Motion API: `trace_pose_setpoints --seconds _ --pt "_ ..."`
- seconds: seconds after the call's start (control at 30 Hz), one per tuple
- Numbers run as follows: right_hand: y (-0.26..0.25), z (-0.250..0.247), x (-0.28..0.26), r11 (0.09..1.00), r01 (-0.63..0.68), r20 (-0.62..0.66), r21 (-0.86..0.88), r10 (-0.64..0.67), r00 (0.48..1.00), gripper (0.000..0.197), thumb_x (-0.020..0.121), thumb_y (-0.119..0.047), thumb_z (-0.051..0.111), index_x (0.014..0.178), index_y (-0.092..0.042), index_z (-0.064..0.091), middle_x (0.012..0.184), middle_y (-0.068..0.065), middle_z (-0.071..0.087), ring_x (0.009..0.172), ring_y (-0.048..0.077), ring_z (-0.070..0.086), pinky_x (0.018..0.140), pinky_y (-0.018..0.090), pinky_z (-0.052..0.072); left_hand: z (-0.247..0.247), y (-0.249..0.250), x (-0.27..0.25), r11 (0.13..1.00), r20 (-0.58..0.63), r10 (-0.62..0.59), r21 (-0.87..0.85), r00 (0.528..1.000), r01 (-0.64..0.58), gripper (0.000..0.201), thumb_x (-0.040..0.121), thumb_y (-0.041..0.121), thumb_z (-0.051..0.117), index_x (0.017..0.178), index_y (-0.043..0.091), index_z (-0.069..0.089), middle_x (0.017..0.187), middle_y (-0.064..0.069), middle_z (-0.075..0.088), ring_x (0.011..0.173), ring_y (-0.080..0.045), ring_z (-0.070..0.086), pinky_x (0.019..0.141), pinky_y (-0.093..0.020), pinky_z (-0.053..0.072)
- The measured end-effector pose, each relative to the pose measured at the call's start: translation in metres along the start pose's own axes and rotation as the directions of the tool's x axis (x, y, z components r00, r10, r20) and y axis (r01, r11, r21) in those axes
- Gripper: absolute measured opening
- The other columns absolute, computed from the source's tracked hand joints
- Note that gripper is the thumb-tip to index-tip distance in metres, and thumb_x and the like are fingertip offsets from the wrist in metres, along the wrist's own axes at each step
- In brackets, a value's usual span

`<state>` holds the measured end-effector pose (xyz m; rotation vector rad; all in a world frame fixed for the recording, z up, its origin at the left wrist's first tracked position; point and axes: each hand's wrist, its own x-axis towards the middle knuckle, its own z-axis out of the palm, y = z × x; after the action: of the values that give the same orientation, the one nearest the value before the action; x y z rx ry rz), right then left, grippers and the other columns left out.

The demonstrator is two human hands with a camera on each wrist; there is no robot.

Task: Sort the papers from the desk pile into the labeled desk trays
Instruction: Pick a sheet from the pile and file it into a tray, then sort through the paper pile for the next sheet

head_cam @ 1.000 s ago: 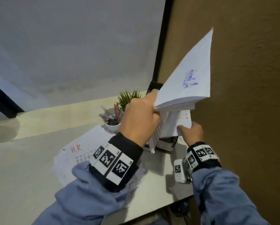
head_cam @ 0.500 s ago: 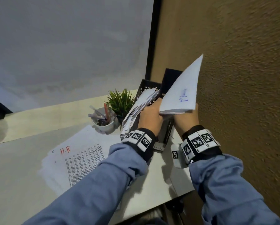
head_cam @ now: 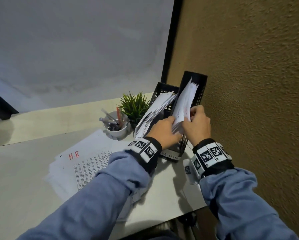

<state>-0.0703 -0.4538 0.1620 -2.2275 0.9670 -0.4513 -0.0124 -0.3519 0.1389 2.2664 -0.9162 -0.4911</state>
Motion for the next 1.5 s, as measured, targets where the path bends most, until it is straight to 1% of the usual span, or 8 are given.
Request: trace_pose_setpoints --seconds 0.17,0.37,0.53,0.73,0.93,1.3,1.43,1.5 --pt "-0.026 0.005 -0.027 0.956 0.294 -0.224 0.004 -0.286 0.932 0.022 0.091 -0.025 0.048 0.112 -0.02 0.047 0.101 -0.002 0.06 0.086 0.016 0.058 0.072 0.035 0.05 -0.034 -0.015 -0.071 0.951 -0.359 0.039 -0.273 0.933 -0.145 0.027 0.085 0.017 0.058 0.111 0.017 0.063 0.103 0.006 0.067 0.092 -0.006 0.063 0.082 -0.016 0.052" --pt "-0.035 0.079 -0.079 0.855 0.517 0.125 0.033 -0.517 0.847 0.011 0.091 -0.021 0.048 0.091 -0.013 0.054 0.089 0.001 0.057 0.078 0.017 0.054 0.067 0.034 0.049 -0.034 -0.145 -0.129 0.784 -0.438 -0.59 -0.51 0.678 0.354 0.02 0.086 0.008 0.056 0.104 0.015 0.06 0.103 -0.001 0.064 0.085 -0.017 0.061 0.075 -0.028 0.047" --pt "-0.002 0.164 -0.116 0.961 0.258 0.606 -0.101 -0.147 0.782 0.02 0.087 -0.023 0.051 0.101 -0.012 0.06 0.1 0.006 0.064 0.094 0.025 0.061 0.084 0.035 0.051 -0.006 -0.244 -0.178 0.531 -0.26 -0.847 -0.375 0.463 0.76 0.048 0.085 0.014 0.057 0.129 0.0 0.043 0.133 -0.019 0.047 0.115 -0.035 0.052 0.097 -0.041 0.044" --pt "0.027 0.213 -0.135 0.952 0.114 0.672 -0.283 0.112 0.732 0.018 0.085 -0.022 0.056 0.083 -0.01 0.042 0.094 0.009 0.041 0.08 0.02 0.043 0.065 0.024 0.032 0.004 -0.271 -0.198 0.387 -0.202 -0.922 -0.449 0.331 0.805 0.057 0.085 0.022 0.06 0.132 -0.001 0.038 0.133 -0.022 0.043 0.117 -0.039 0.049 0.096 -0.042 0.044" --pt "0.021 0.224 -0.14 0.97 0.033 0.66 -0.241 0.139 0.739 0.032 0.08 -0.012 0.059 0.063 -0.015 0.033 0.069 0.002 0.038 0.061 0.015 0.035 0.051 0.023 0.022 0.008 -0.277 -0.21 0.45 -0.236 -0.893 -0.499 0.384 0.74 0.04 0.08 0.019 0.07 0.112 0.004 0.052 0.11 -0.016 0.062 0.098 -0.032 0.059 0.082 -0.032 0.044" --pt "0.018 0.218 -0.139 0.977 -0.158 0.656 -0.145 0.215 0.723 0.045 0.078 -0.009 0.066 0.122 -0.012 0.058 0.117 0.008 0.06 0.101 0.021 0.055 0.084 0.02 0.039 0.01 -0.265 -0.251 0.803 -0.554 -0.595 -0.443 0.582 0.398 0.025 0.081 -0.007 0.058 0.084 0.011 0.075 0.11 -0.007 0.07 0.102 -0.021 0.064 0.099 -0.03 0.045" --pt "0.01 0.207 -0.138 0.92 -0.373 0.657 0.122 0.207 0.725 0.064 0.077 0.005 0.066 0.135 -0.003 0.043 0.113 0.011 0.055 0.106 0.024 0.053 0.091 0.027 0.047 0.014 -0.261 -0.247 0.674 -0.462 -0.706 -0.672 0.537 0.308 0.05 0.073 -0.018 0.045 0.051 0.023 0.064 0.082 0.003 0.071 0.085 -0.013 0.065 0.082 -0.024 0.046" --pt "0.004 0.199 -0.137 0.827 -0.502 0.673 0.253 0.223 0.706 0.052 0.078 0.017 0.056 0.126 -0.001 0.049 0.117 0.01 0.056 0.111 0.026 0.054 0.069 0.022 0.052 0.014 -0.262 -0.243 0.6 -0.366 -0.747 -0.73 0.555 0.327 0.053 0.066 -0.022 0.039 0.042 0.019 0.06 0.075 -0.003 0.072 0.084 -0.016 0.067 0.081 -0.024 0.045"
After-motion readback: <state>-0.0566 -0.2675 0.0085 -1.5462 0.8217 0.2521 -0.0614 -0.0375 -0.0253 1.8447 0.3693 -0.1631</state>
